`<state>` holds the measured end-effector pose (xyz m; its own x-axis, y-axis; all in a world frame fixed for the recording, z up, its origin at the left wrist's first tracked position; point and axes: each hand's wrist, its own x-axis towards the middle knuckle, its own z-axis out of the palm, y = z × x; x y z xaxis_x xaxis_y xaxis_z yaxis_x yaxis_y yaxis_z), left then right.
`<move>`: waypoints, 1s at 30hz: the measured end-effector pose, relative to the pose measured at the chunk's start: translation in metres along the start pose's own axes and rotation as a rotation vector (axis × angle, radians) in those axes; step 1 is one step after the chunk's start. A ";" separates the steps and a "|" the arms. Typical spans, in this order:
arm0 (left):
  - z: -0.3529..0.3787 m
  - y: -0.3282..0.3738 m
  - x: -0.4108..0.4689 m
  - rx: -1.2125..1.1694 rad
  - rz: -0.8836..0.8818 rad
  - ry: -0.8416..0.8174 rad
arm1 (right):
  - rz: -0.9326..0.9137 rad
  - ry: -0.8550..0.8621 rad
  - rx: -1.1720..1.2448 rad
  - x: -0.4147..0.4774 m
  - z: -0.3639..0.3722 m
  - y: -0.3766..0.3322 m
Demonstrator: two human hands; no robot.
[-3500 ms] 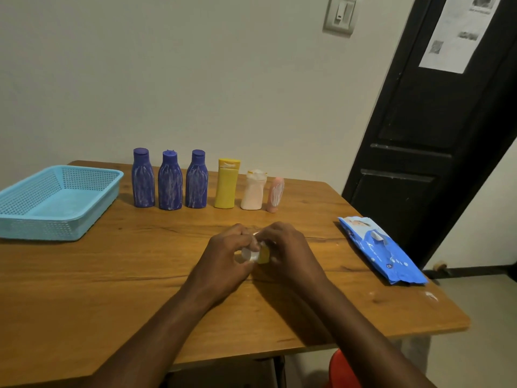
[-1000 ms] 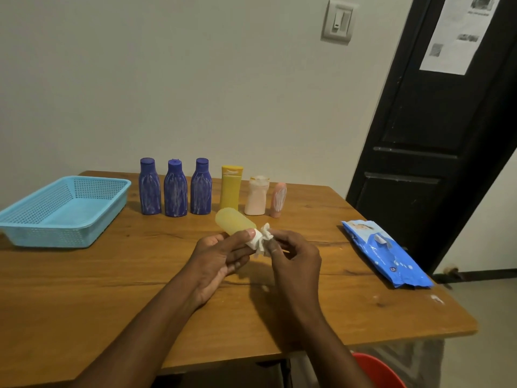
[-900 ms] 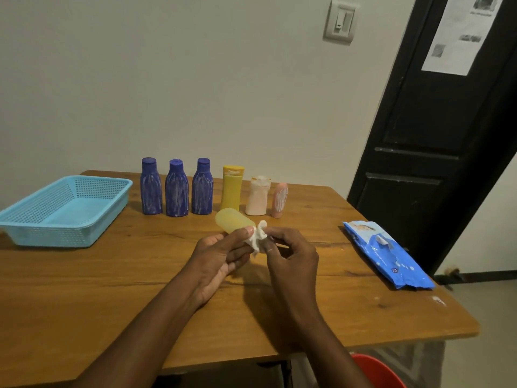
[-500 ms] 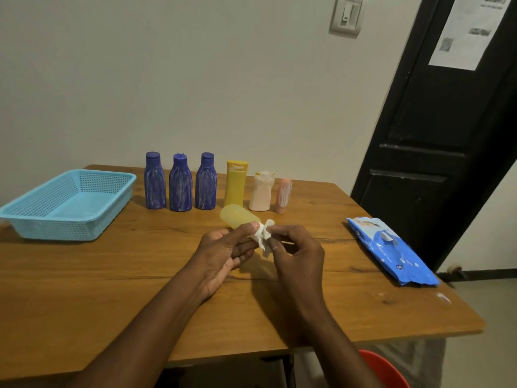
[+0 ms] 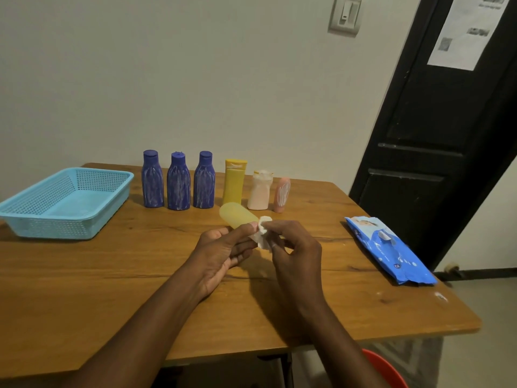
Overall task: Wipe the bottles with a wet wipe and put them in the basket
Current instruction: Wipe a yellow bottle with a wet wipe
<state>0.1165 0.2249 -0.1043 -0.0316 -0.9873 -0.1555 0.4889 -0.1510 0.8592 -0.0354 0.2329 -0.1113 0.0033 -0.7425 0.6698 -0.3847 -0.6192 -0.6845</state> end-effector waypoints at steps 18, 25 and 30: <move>-0.002 -0.002 -0.005 0.166 0.134 -0.073 | 0.441 -0.187 0.245 -0.010 -0.005 0.003; -0.001 -0.002 -0.006 0.243 0.179 -0.049 | 0.471 0.002 0.380 -0.018 -0.005 -0.006; 0.001 -0.003 -0.006 0.335 0.199 -0.056 | 0.316 0.034 0.189 -0.007 -0.009 -0.001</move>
<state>0.1144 0.2312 -0.1056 -0.0170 -0.9987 0.0490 0.1792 0.0451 0.9828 -0.0430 0.2409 -0.1131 -0.1207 -0.8975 0.4242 -0.1846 -0.3995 -0.8979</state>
